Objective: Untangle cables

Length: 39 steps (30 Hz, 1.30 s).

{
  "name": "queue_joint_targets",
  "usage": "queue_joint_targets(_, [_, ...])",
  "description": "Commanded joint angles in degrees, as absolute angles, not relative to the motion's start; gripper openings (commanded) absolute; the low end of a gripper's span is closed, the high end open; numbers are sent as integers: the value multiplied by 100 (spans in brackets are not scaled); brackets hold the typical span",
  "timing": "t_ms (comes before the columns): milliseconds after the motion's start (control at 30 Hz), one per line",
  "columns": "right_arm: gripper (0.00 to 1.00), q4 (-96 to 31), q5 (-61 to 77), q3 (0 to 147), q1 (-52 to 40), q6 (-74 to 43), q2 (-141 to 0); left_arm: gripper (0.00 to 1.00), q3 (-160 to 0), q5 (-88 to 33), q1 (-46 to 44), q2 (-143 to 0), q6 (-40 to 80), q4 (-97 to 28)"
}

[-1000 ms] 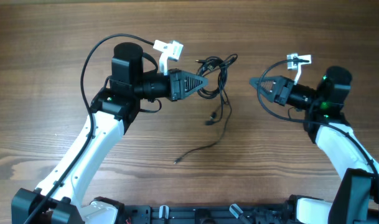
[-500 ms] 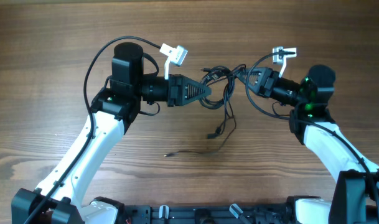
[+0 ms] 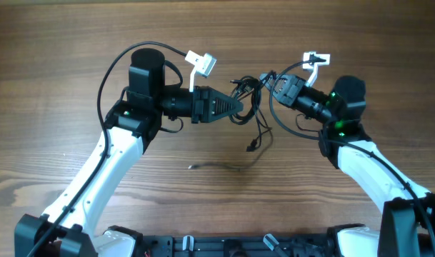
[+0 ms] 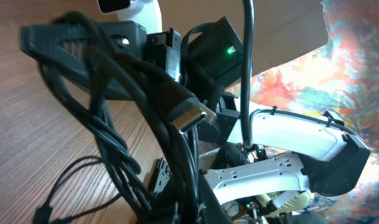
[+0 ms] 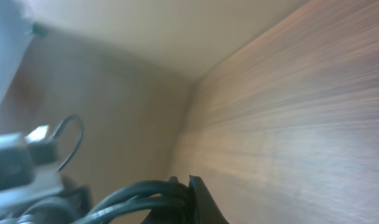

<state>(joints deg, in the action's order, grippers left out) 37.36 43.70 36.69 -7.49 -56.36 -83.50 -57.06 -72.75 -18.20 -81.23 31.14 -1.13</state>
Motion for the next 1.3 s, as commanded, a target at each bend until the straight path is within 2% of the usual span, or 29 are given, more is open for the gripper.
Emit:
queue_joint_targets(0, [4,3186,1356,3669,-314,-5155,-8458,4,-5765,-8903,-1824,-7981,3026,-82])
queue_joint_targets(133, [4,2112,344,3669,196,-4534,-8458,4,-5765,-8903,-1820,-7981,2829,-80])
queue_joint_targets(267, [4,1439,436,3669,823,-4685,-8455,4,-5765,-8315,-1809,-7981,2700,-86])
queue_joint_targets(367, [4,1549,1653,3669,1302,-4661,-8451,4,-5765,-6930,-1811,-7981,2751,-204])
queue_joint_targets(400, [4,1741,2609,3669,1444,-4650,-8451,4,-5765,-6130,-1815,-7981,2842,-355])
queue_joint_targets(533, [4,2700,4864,3669,1527,-4689,-8449,4,-5765,-3957,-1874,-7983,3920,-552])
queue_joint_targets(633, [4,3452,5505,3669,1529,-5105,-8403,4,-5765,-3212,-2053,-7983,4294,-513])
queue_joint_targets(733, [4,3892,5601,3669,1529,-5315,-8219,5,-5765,-2965,-2274,-8012,4287,-513])
queue_joint_targets(767, [5,3905,5596,3669,1529,-5306,-8152,9,-5765,-2965,-2316,-8025,4287,-513])
queue_joint_targets(800, [5,3898,5599,3669,1529,-5295,-8075,22,-5765,-2965,-2353,-8042,4289,-513])
queue_joint_targets(833, [4,3892,5607,3669,1529,-5308,-8034,29,-5765,-2965,-2377,-8058,4287,-513])
queue_joint_targets(900, [5,3894,5710,3669,1529,-5638,-8023,35,-5765,-2967,-2421,-8068,4289,-513])
queue_joint_targets(1000, [4,3918,5878,3669,1529,-6160,-8023,64,-5765,-2969,-2574,-8068,4289,-515])
queue_joint_targets(1033, [4,3929,5913,3669,1527,-6235,-8023,70,-5765,-2969,-2633,-8068,4287,-515])
queue_joint_targets(1133, [4,4106,6139,3669,1525,-6510,-8023,77,-5765,-2969,-2862,-8079,4287,-515])
queue_joint_targets(1267, [4,4943,6488,3669,1522,-7059,-8023,71,-5765,-2967,-3197,-8390,4764,-467])
